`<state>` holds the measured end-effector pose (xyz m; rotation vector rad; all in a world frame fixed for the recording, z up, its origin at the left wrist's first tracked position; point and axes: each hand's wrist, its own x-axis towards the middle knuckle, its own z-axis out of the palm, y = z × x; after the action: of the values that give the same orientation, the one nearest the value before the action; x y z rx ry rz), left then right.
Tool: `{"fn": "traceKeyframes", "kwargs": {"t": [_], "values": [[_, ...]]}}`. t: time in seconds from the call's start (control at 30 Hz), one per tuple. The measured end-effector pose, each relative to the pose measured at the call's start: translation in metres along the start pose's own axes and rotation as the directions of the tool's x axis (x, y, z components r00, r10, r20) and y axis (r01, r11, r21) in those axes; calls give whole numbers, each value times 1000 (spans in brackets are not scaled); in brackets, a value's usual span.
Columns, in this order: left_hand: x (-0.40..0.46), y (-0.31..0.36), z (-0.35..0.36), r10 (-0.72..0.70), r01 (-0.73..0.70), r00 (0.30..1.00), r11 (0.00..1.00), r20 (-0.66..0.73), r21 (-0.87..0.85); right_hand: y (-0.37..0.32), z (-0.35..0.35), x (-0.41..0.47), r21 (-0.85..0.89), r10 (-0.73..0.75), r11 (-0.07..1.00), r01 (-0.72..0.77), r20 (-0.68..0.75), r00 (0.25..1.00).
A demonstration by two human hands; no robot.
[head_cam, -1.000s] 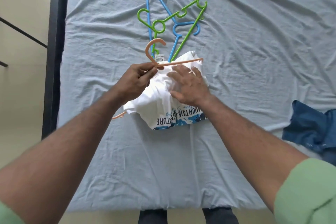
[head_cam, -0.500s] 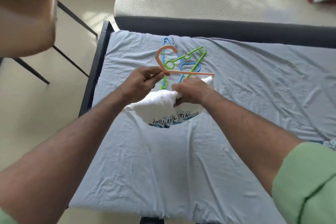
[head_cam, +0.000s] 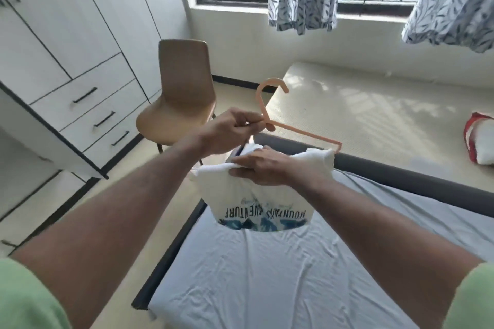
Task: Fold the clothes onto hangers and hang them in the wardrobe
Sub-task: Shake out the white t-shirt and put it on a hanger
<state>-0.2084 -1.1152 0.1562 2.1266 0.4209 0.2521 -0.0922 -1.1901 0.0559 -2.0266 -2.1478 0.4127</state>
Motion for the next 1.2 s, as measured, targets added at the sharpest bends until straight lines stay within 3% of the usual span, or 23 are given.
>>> {"fn": "traceKeyframes", "kwargs": {"t": [0.1,0.23,0.33,0.47,0.6,0.73,0.8,0.93,1.0,1.07,1.1,1.2], "values": [[-35,35,-39,13,-13,1000,1000,-29,2,-66,-43,15,110,-85,991,80,42,995],[-86,65,-96,-33,32,997,999,-69,-19,-142,-81,33,-26,-143,989,148,139,980],[-131,82,-143,-63,66,991,998,-120,24,-177,-96,45,-125,-245,963,239,-32,969],[-197,88,-211,-54,62,983,997,-177,36,-238,-118,55,-194,-502,863,465,-239,831],[-271,91,-266,-47,67,976,994,-212,89,-331,-137,91,-217,-404,902,375,-111,908],[-340,94,-325,-92,124,950,988,-299,90,-410,-159,113,-255,-409,894,370,-122,904],[-369,97,-357,-172,204,913,978,-369,47,-437,-169,115,-227,-458,885,406,-271,847],[-425,105,-414,-325,325,815,942,-480,-86,-479,-170,138,-369,-555,832,415,-581,596],[-441,109,-433,-386,332,765,922,-516,-198,-499,-165,145,-381,-508,859,342,-714,482],[-456,107,-457,-429,288,709,901,-560,-325,-529,-159,157,-263,-398,900,349,-822,408],[-461,107,-470,-447,251,682,886,-579,-389,-547,-156,161,-178,-336,913,368,-838,430],[-468,100,-506,-499,123,611,827,-615,-549,-594,-148,178,131,-205,875,465,-772,602]]}}
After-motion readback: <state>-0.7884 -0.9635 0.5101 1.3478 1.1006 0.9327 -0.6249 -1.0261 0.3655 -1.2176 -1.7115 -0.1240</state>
